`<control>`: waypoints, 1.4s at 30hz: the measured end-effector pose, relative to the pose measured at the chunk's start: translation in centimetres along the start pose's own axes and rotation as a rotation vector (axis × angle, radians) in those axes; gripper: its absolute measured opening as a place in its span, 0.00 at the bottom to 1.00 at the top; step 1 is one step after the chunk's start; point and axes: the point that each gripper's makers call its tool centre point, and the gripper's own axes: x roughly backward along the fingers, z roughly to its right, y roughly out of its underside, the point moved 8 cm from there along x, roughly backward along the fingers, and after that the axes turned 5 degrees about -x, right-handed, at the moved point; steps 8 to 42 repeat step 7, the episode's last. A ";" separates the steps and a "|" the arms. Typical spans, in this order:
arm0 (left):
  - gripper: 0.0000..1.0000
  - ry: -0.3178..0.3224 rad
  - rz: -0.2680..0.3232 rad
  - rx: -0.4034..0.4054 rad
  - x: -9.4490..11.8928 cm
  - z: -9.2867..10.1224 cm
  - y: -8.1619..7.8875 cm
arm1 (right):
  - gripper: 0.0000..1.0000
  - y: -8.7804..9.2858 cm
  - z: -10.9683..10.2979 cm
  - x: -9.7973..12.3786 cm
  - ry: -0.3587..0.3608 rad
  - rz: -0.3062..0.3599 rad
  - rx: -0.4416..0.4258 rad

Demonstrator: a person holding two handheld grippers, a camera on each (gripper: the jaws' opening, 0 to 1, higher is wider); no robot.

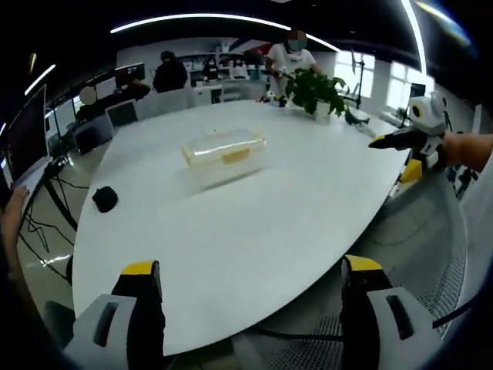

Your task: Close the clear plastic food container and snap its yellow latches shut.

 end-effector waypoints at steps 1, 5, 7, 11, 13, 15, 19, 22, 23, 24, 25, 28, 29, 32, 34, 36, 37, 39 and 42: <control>0.94 0.006 0.004 -0.012 0.0 0.1 -0.1 | 0.99 0.0 0.0 0.0 -0.006 0.005 -0.009; 0.94 0.009 0.013 -0.025 0.2 0.2 -0.1 | 0.99 -0.1 -0.3 0.1 -0.023 0.014 0.003; 0.94 0.002 0.022 -0.008 0.3 0.1 -0.2 | 0.99 -0.1 -0.4 0.0 -0.030 0.013 0.002; 0.94 0.002 0.022 -0.008 0.3 0.1 -0.2 | 0.99 -0.1 -0.4 0.0 -0.030 0.013 0.002; 0.94 0.002 0.022 -0.008 0.3 0.1 -0.2 | 0.99 -0.1 -0.4 0.0 -0.030 0.013 0.002; 0.94 0.002 0.022 -0.008 0.3 0.1 -0.2 | 0.99 -0.1 -0.4 0.0 -0.030 0.013 0.002; 0.94 0.002 0.022 -0.008 0.3 0.1 -0.2 | 0.99 -0.1 -0.4 0.0 -0.030 0.013 0.002; 0.94 0.002 0.022 -0.008 0.3 0.1 -0.2 | 0.99 -0.1 -0.4 0.0 -0.030 0.013 0.002; 0.94 0.002 0.022 -0.008 0.3 0.1 -0.2 | 0.99 -0.1 -0.4 0.0 -0.030 0.013 0.002; 0.94 0.002 0.022 -0.008 0.3 0.1 -0.2 | 0.99 -0.1 -0.4 0.0 -0.030 0.013 0.002; 0.94 0.002 0.022 -0.008 0.3 0.1 -0.2 | 0.99 -0.1 -0.4 0.0 -0.030 0.013 0.002; 0.94 0.002 0.022 -0.008 0.3 0.1 -0.2 | 0.99 -0.1 -0.4 0.0 -0.030 0.013 0.002; 0.94 0.002 0.022 -0.008 0.3 0.1 -0.2 | 0.99 -0.1 -0.4 0.0 -0.030 0.013 0.002; 0.94 0.002 0.022 -0.008 0.3 0.1 -0.2 | 0.99 -0.1 -0.4 0.0 -0.030 0.013 0.002; 0.94 0.002 0.022 -0.008 0.3 0.1 -0.2 | 0.99 -0.1 -0.4 0.0 -0.030 0.013 0.002; 0.94 0.002 0.022 -0.008 0.3 0.1 -0.2 | 0.99 -0.1 -0.4 0.0 -0.030 0.013 0.002; 0.94 0.002 0.022 -0.008 0.3 0.1 -0.2 | 0.99 -0.1 -0.4 0.0 -0.030 0.013 0.002; 0.94 0.002 0.022 -0.008 0.3 0.1 -0.2 | 0.99 -0.1 -0.4 0.0 -0.030 0.013 0.002; 0.94 0.002 0.022 -0.008 0.3 0.1 -0.2 | 0.99 -0.1 -0.4 0.0 -0.030 0.013 0.002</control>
